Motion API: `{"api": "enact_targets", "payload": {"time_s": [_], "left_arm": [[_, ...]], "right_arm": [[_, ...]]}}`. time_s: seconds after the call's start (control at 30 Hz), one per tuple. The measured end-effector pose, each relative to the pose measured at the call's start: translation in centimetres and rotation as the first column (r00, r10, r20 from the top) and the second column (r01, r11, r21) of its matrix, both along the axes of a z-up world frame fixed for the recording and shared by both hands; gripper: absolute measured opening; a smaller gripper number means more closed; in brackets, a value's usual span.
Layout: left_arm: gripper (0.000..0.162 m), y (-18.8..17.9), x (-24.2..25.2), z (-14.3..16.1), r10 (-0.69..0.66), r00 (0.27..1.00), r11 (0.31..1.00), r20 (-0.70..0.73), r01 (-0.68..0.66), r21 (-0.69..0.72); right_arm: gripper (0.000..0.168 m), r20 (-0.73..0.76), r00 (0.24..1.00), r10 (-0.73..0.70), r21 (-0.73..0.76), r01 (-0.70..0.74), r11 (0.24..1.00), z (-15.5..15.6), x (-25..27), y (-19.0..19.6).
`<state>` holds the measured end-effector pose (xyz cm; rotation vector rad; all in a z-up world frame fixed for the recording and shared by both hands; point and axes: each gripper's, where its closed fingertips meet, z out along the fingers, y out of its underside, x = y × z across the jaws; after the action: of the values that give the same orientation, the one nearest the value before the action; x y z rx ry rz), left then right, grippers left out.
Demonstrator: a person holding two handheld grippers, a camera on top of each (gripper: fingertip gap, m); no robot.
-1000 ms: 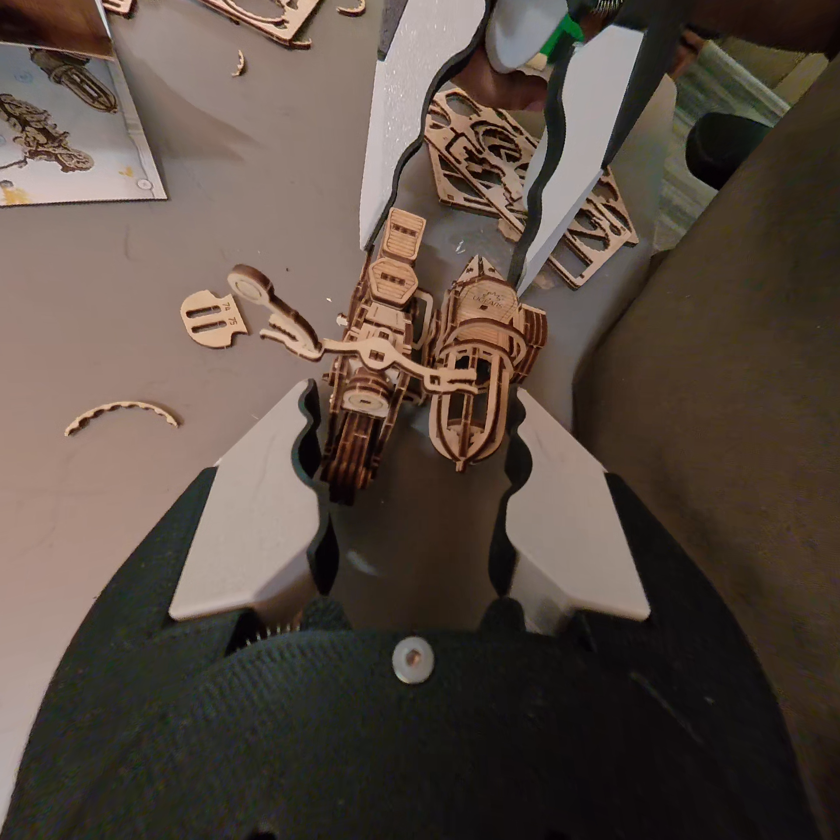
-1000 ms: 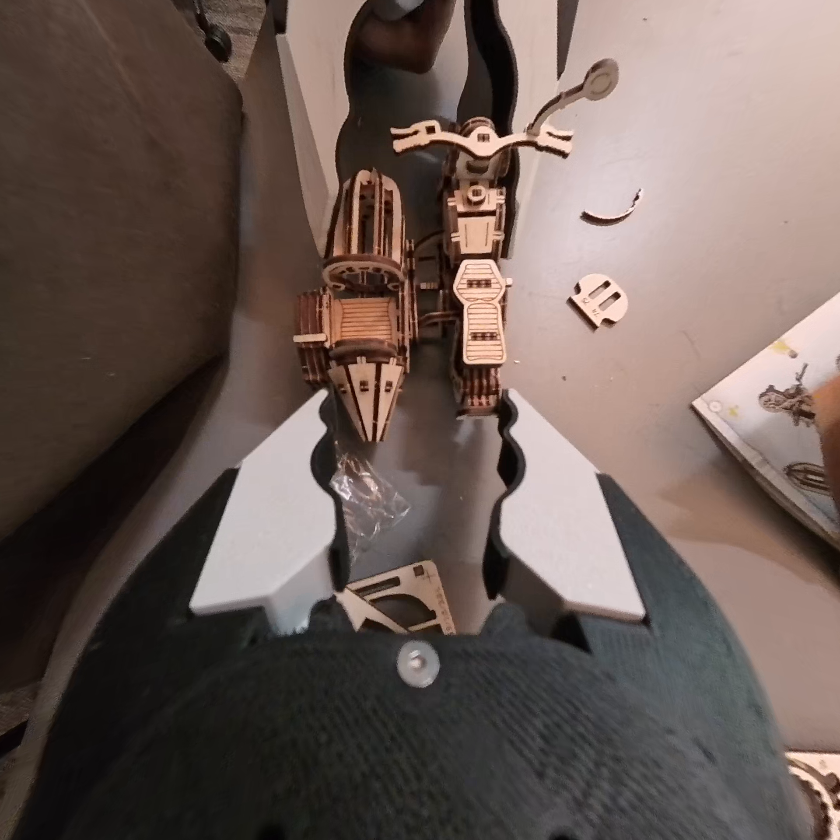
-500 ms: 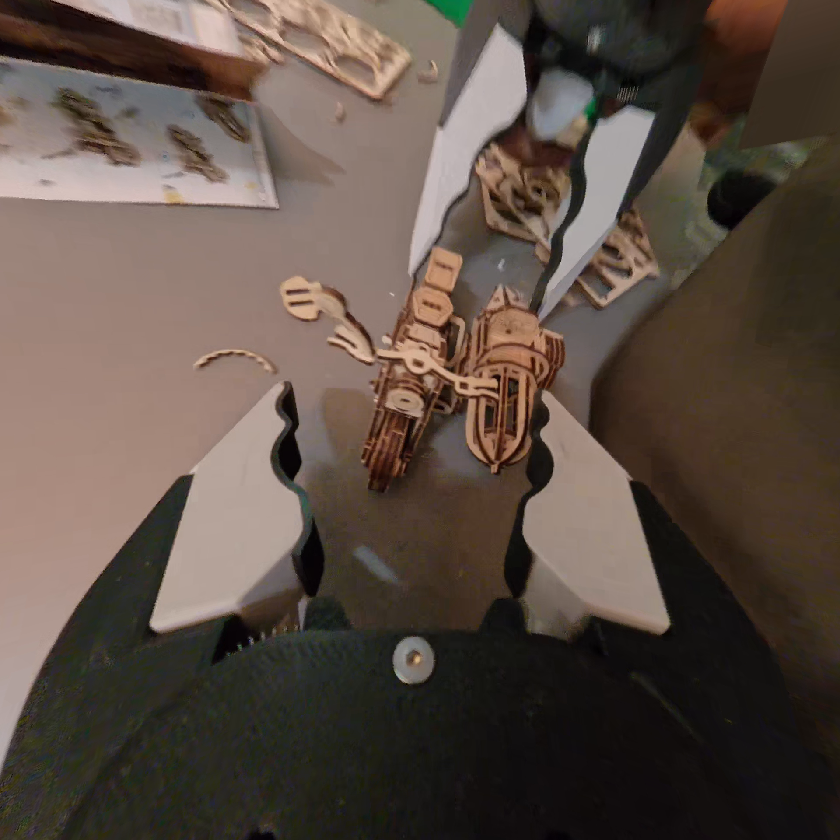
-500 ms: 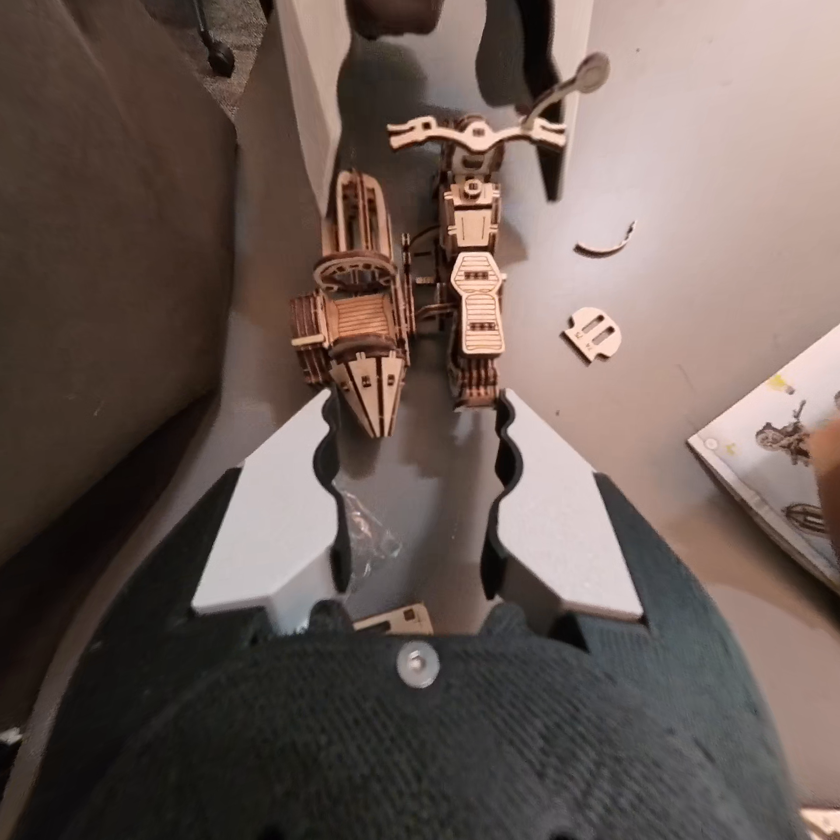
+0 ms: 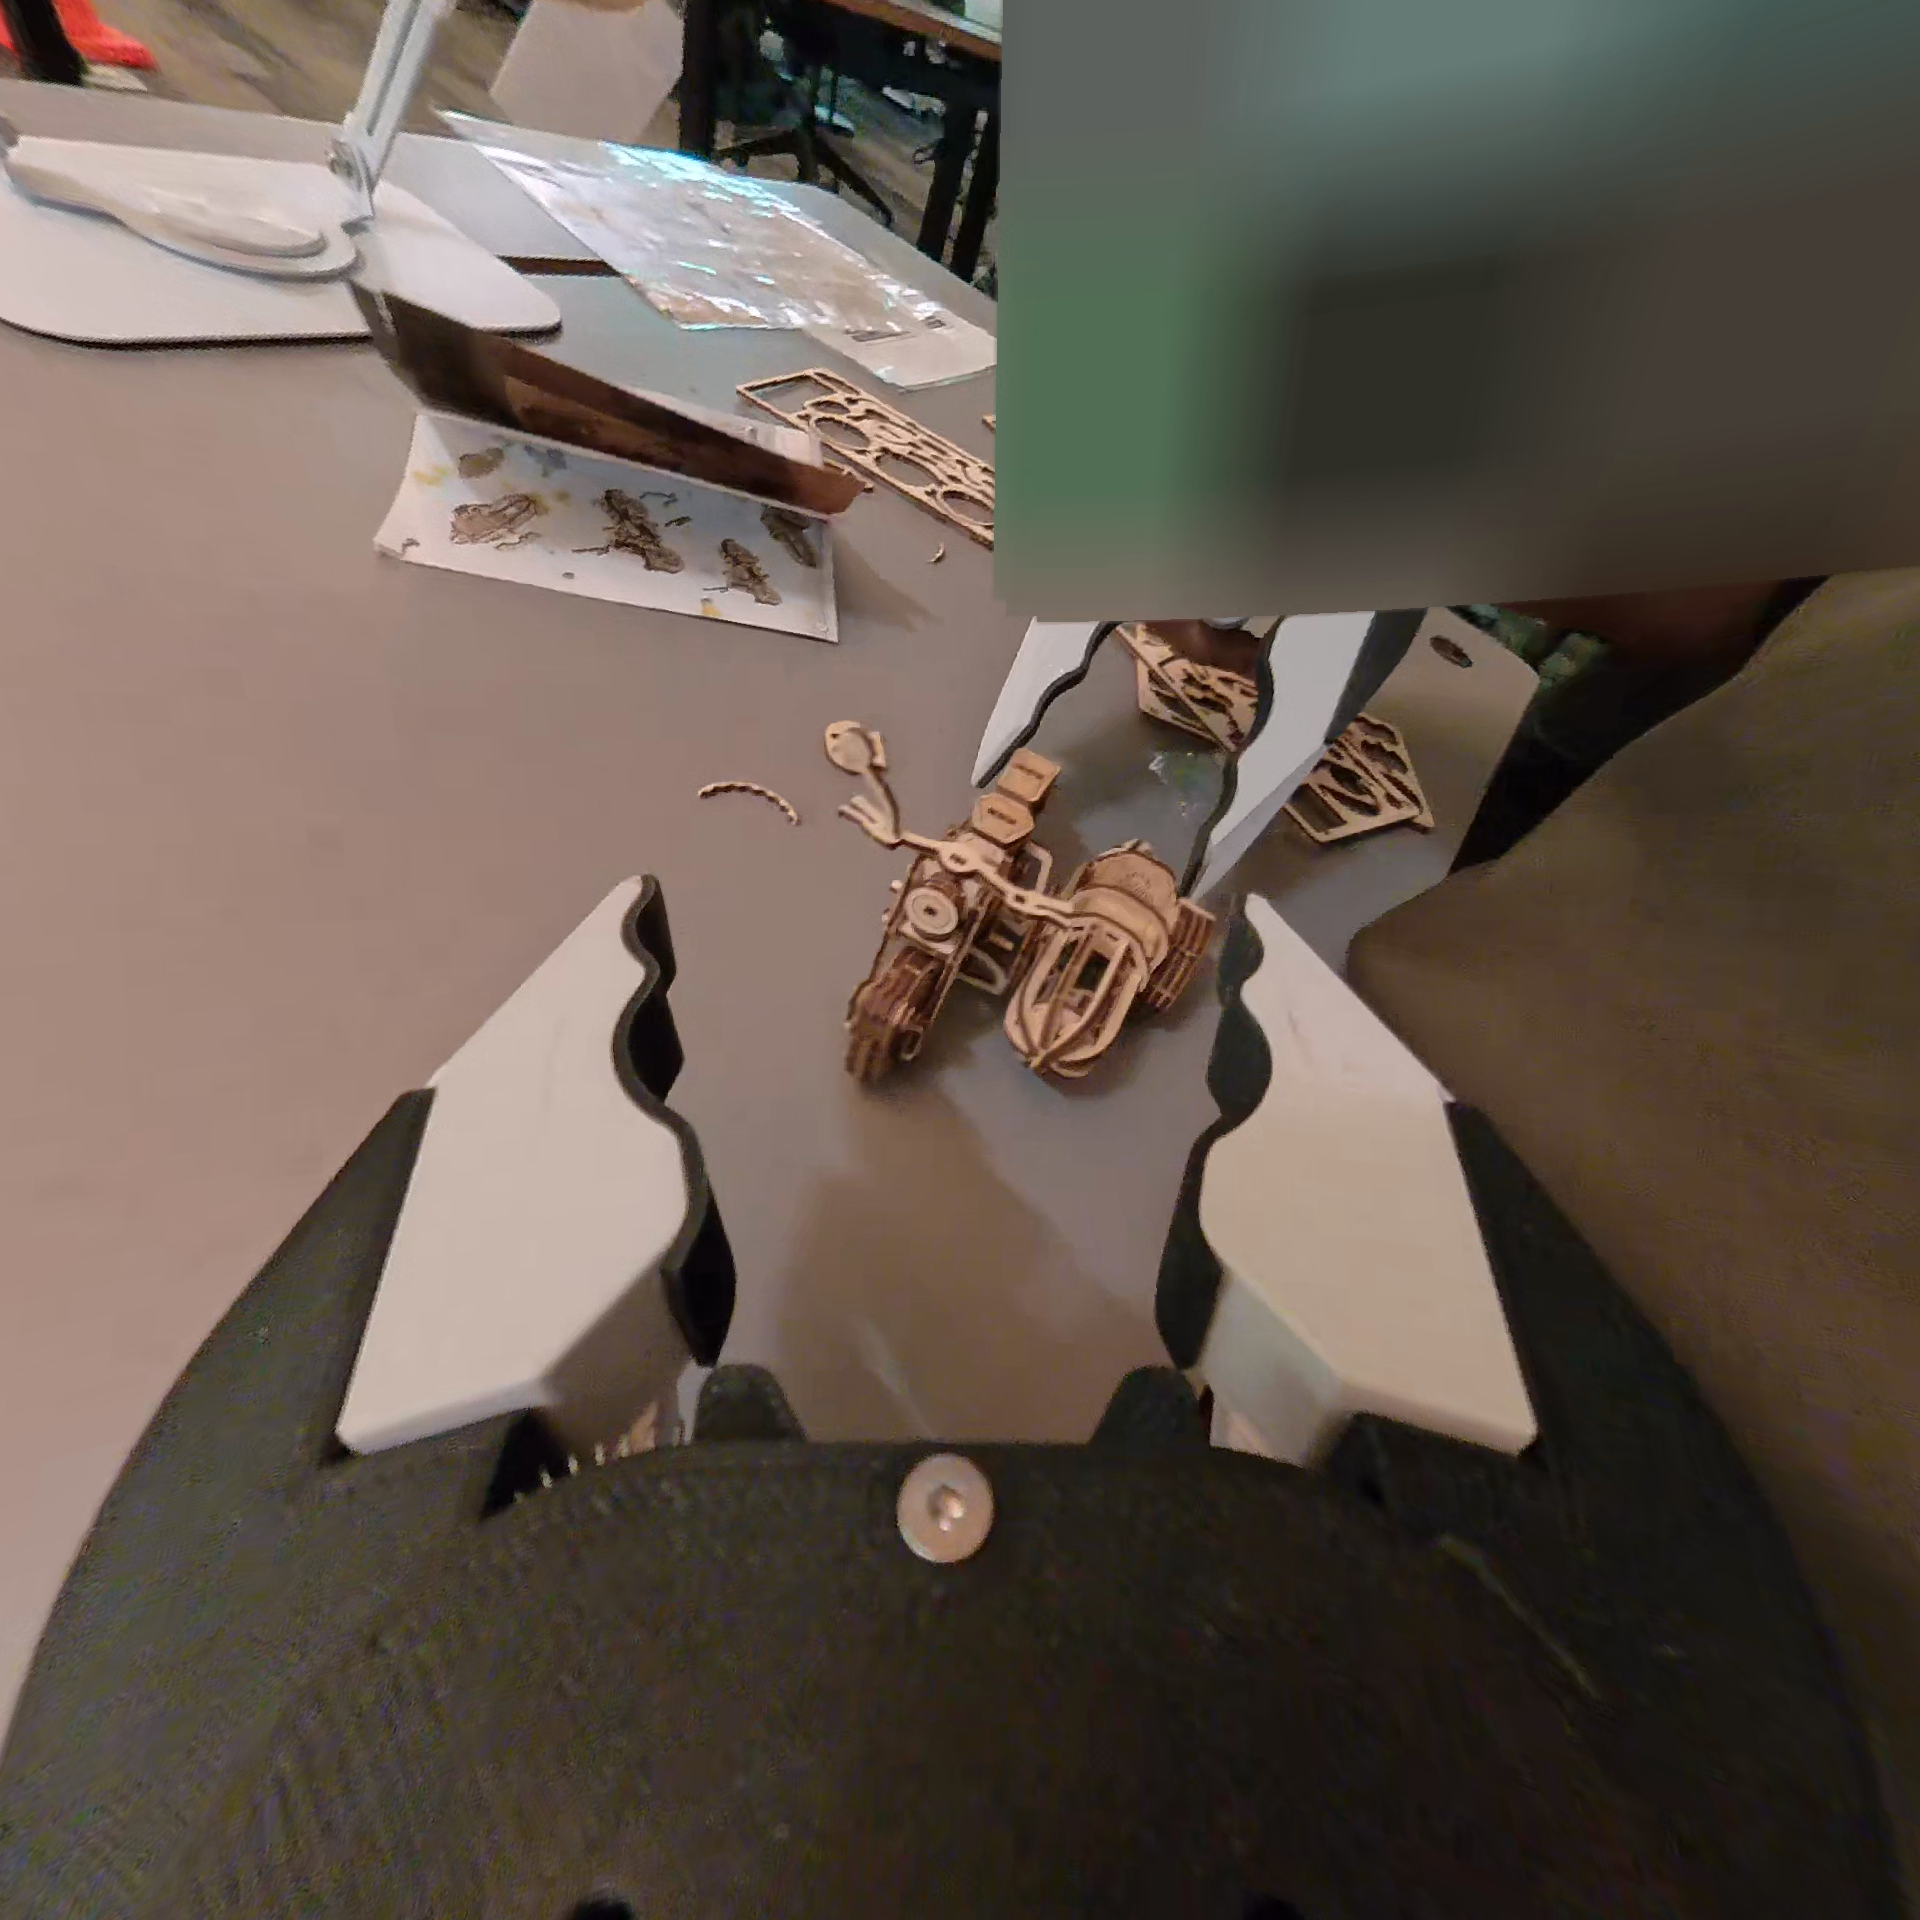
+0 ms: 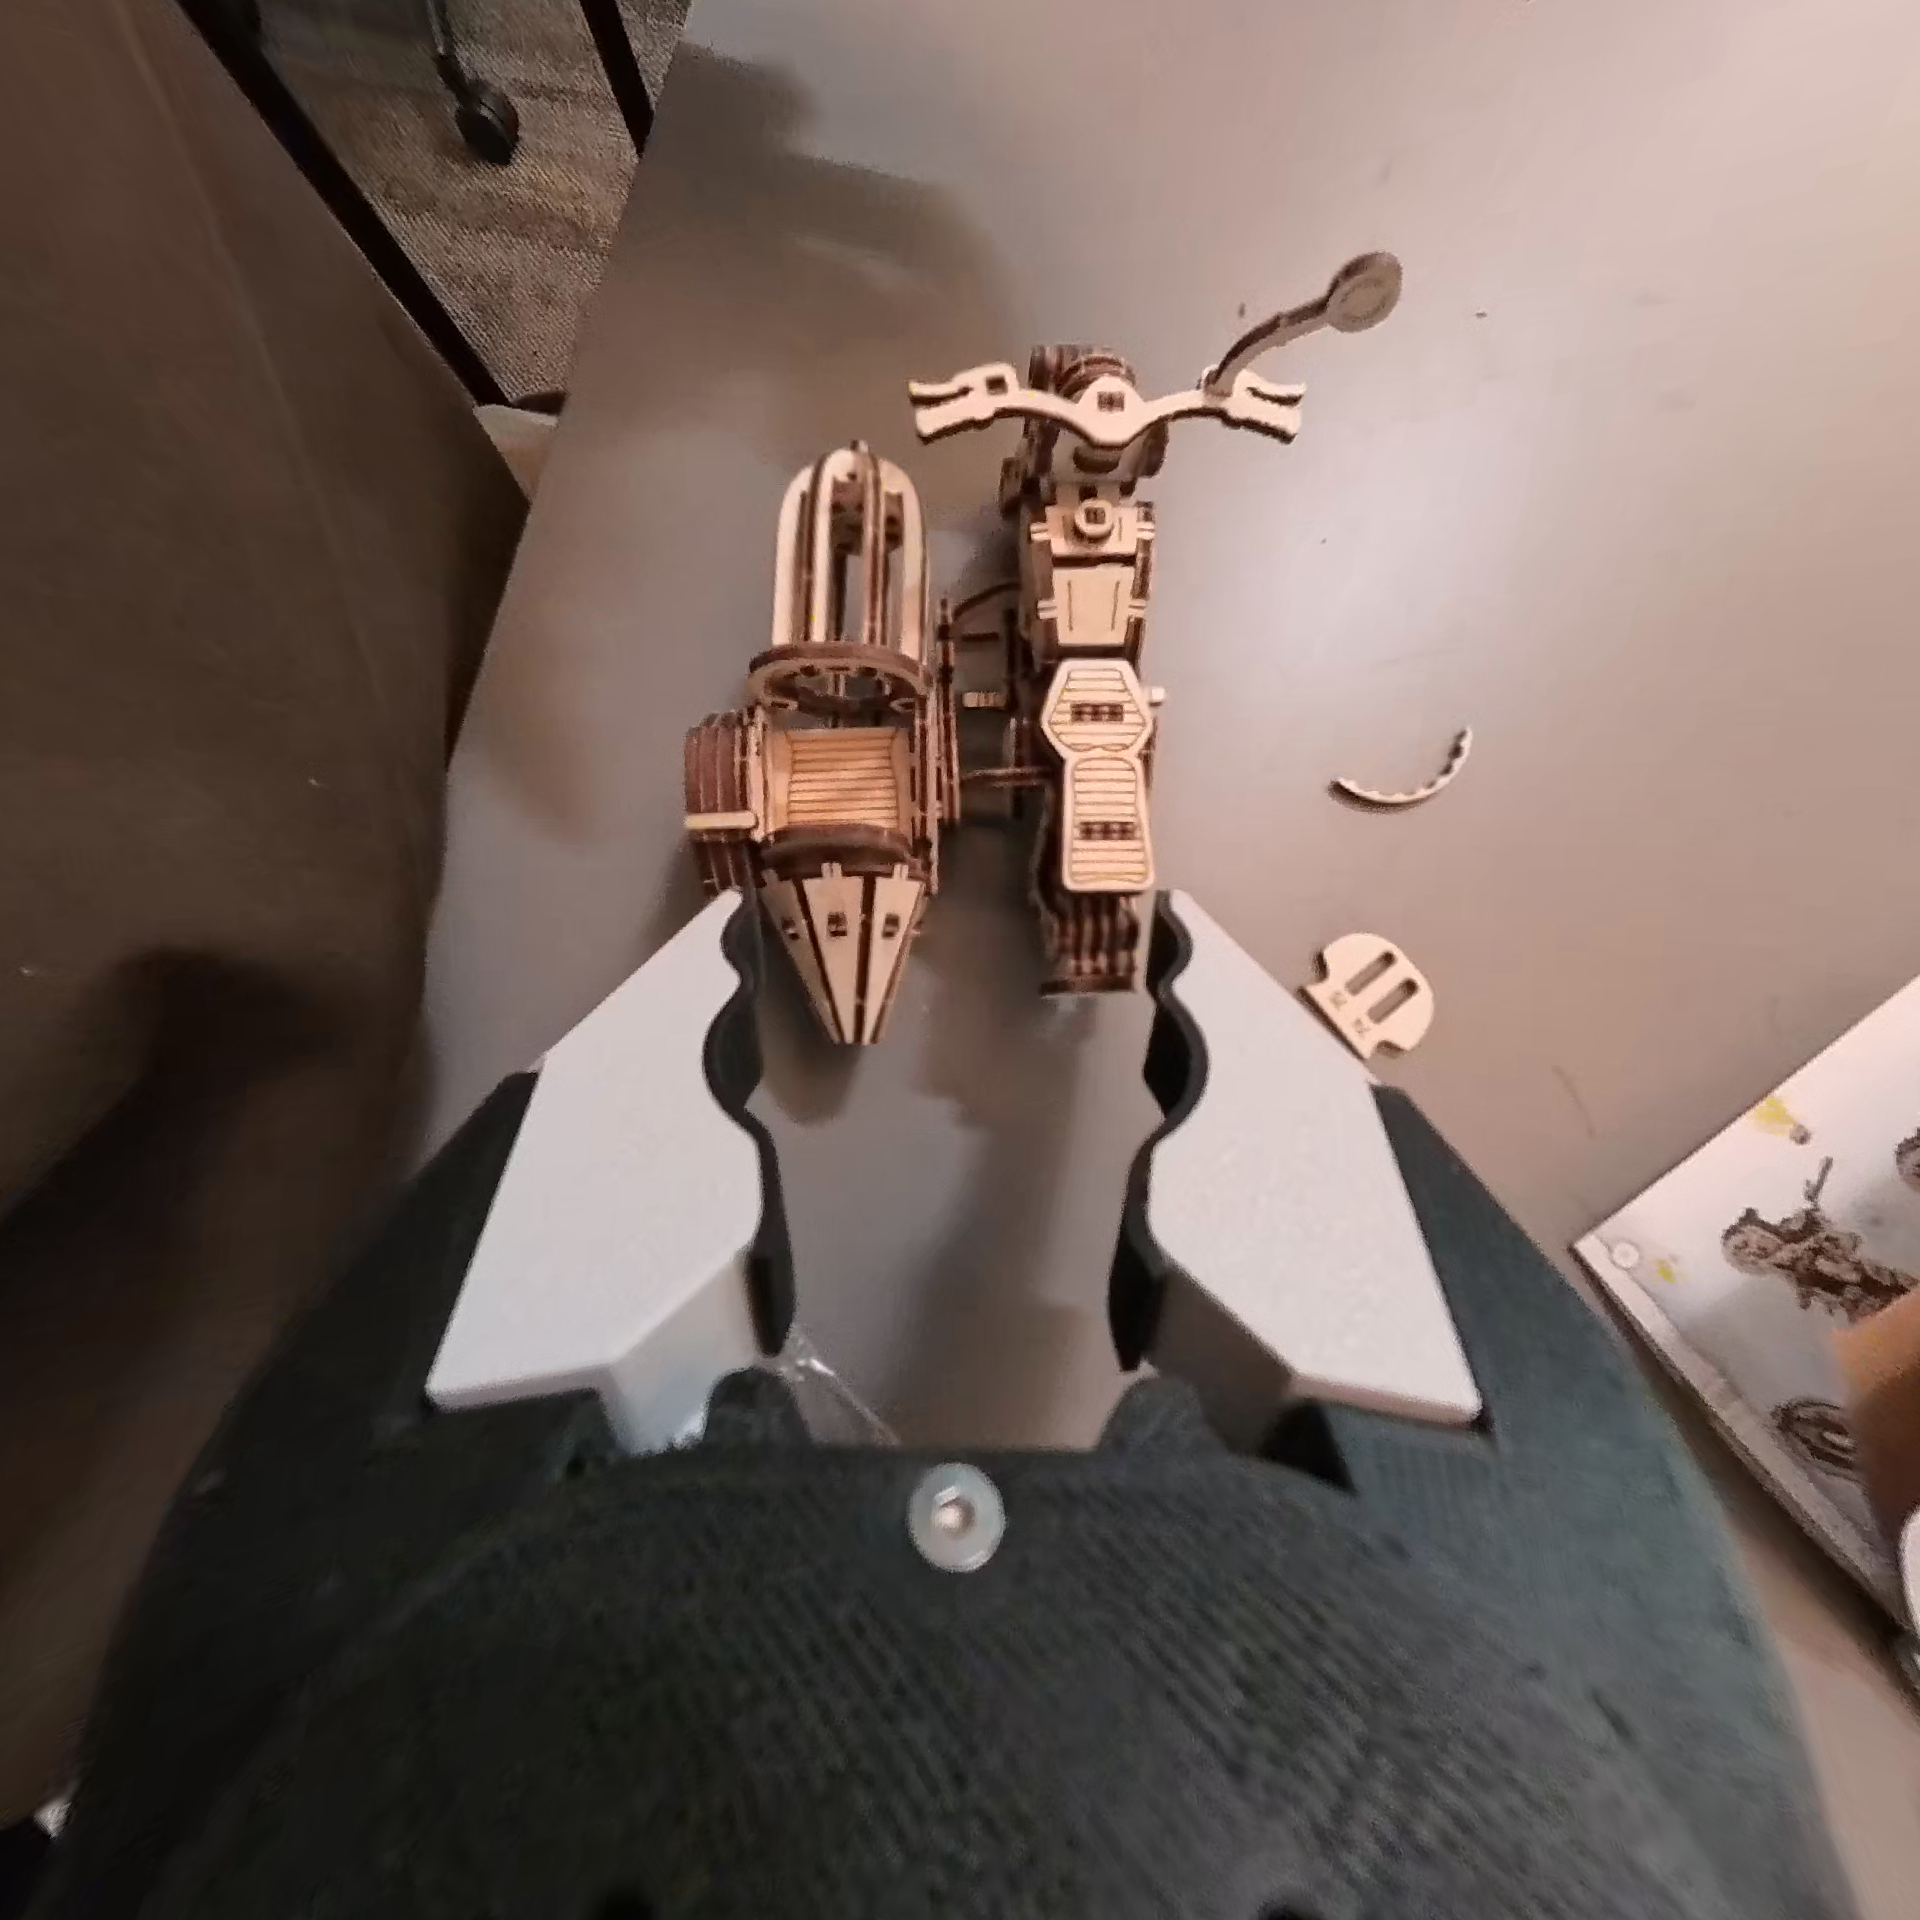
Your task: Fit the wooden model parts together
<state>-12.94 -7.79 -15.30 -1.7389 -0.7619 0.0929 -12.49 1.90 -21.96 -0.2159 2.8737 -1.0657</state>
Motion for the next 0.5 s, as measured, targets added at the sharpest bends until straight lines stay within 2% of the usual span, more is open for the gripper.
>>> {"api": "enact_targets", "payload": {"time_s": [0.1, 0.23, 0.37, 0.43, 0.5], "left_arm": [[0.104, 1.0, 0.6, -0.8, -0.028, 1.0, 0.999, 0.014, 0.028, -0.022], [0.104, 1.5, 1.0, -3.2, -0.047, 0.999, 0.979, -0.027, 0.04, -0.201], [0.105, 2.3, 1.1, -4.6, -0.075, 0.997, 0.959, -0.02, 0.066, -0.276], [0.106, 2.5, 0.9, -4.9, -0.075, 0.997, 0.952, -0.033, 0.062, -0.3], [0.103, 2.7, 0.4, -4.0, -0.071, 0.993, 0.954, -0.099, 0.039, -0.298]], "right_arm": [[0.078, -0.017, 0.999, -0.029, 0.02, 0.03, 0.999, 0.1, -0.1, 0.3], [0.083, -0.023, 0.996, -0.08, 0.011, 0.081, 0.997, 0.7, 0.2, 1.0], [0.083, -0.015, 0.993, -0.117, -0.045, 0.116, 0.992, 0.8, 0.5, 1.1], [0.082, -0.026, 0.99, -0.137, -0.073, 0.135, 0.988, 0.7, 0.3, 1.2], [0.079, -0.047, 0.987, -0.155, -0.106, 0.149, 0.983, 1.1, 0.0, 1.4]]}}
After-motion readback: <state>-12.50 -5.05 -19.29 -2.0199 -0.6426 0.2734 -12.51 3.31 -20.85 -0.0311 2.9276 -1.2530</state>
